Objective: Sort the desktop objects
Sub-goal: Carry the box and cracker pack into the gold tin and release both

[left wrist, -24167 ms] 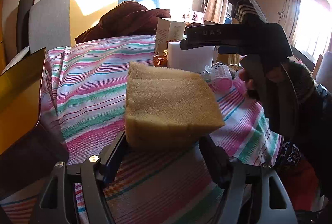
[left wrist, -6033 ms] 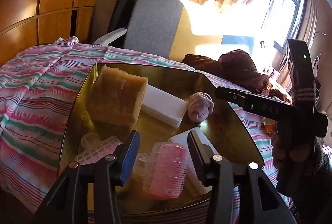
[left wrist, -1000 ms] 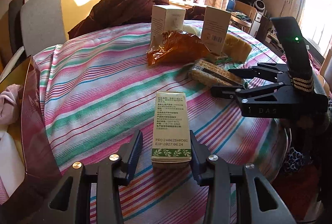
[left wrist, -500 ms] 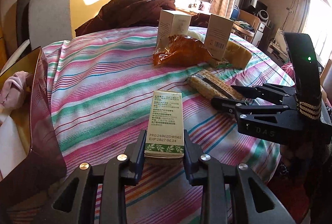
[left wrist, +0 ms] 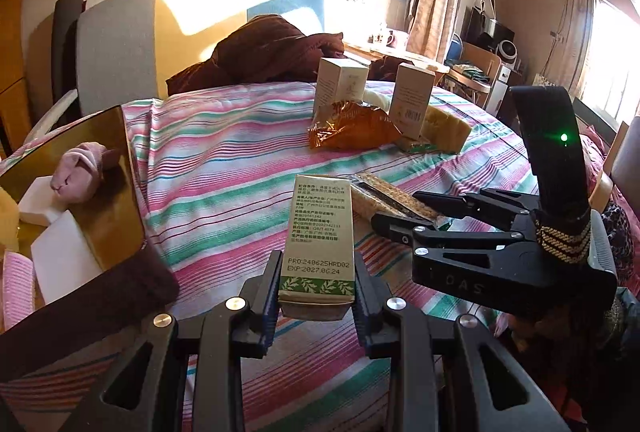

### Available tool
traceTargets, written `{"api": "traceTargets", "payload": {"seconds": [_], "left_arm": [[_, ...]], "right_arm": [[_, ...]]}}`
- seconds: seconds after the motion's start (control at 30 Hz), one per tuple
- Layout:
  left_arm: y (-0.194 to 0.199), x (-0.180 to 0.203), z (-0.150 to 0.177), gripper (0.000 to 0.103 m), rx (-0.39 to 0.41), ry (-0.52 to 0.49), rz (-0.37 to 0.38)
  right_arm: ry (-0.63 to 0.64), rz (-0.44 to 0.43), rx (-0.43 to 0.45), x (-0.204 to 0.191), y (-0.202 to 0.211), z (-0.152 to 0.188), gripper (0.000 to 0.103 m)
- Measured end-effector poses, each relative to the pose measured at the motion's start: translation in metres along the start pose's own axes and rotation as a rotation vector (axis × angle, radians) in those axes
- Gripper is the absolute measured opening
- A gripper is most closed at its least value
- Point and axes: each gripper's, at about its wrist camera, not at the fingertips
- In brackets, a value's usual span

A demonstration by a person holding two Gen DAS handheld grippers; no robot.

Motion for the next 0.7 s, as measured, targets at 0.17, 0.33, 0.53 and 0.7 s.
{"api": "traceTargets", "payload": {"seconds": [0.17,0.33,0.53,0.7], "left_arm": [[0.019,-0.009,-0.001,0.031,0.039,0.023,-0.019],[0.030,-0.017,-0.002,0.031,0.060,0.035,-0.032],[0.043,-0.042,0.000,0.031,0.072,0.083,-0.075],[0.059,-0.071,-0.001,0.031,0.100,0.122,-0.134]], "right_arm": [[0.022,-0.023,0.030,-0.016,0.007,-0.005,0.050],[0.044,-0.046,0.059,-0.030,0.017,-0.010,0.050],[0.064,-0.070,0.082,-0.042,0.023,-0.018,0.050],[0.110,-0.106,0.106,-0.063,0.027,-0.031,0.050]]}}
Point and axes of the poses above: each gripper's, at about its wrist camera, not at the fingertips, and y roughly against the way its jaws point, x to its right, z to its underside, and after that the axes turned 1 degree about -z, right-handed
